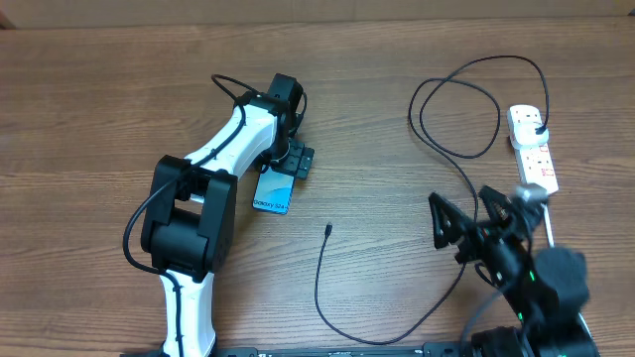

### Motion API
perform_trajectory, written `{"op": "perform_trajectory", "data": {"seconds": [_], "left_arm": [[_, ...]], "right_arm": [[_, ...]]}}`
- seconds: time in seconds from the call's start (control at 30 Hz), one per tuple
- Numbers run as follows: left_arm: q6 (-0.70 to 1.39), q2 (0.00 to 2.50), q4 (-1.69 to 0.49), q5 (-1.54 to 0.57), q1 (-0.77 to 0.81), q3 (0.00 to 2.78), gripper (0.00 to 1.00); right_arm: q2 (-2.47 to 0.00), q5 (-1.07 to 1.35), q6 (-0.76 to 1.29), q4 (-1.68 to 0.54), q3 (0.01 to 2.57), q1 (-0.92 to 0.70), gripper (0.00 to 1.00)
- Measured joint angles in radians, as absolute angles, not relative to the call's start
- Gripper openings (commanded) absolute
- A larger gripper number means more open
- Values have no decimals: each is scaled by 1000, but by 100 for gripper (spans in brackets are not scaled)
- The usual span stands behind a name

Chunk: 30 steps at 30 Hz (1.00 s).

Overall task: Plug charger to phone and switch on socket
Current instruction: 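Move the right gripper to the black cable's USB-C end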

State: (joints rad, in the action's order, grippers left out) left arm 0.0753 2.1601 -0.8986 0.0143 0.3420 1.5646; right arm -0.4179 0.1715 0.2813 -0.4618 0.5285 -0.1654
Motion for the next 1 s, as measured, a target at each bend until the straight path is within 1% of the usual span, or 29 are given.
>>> {"op": "perform_trajectory", "data": {"seconds": [0.13, 0.27, 0.5, 0.63, 0.8, 0.93, 1.0], "left_arm": [[77, 2160, -897, 9, 339, 1565, 91], [78, 2160, -896, 1, 338, 1565, 90], [79, 2160, -894, -7, 333, 1567, 77], [79, 2159, -895, -10, 333, 1567, 75], [79, 2158, -894, -16, 332, 1568, 74], [78, 2158, -896, -23, 331, 1568, 69], [75, 2158, -902, -35, 330, 1571, 69]], "right_arm": [[-607, 193, 284, -468, 564, -165, 100], [-796, 266, 284, -450, 618, -165, 100], [-1044, 495, 312, -266, 636, -165, 100], [-1164, 606, 370, -211, 636, -165, 100], [-1298, 670, 430, -203, 637, -176, 100], [-1419, 686, 451, -178, 637, -228, 100], [-1463, 692, 458, -151, 637, -257, 100]]}}
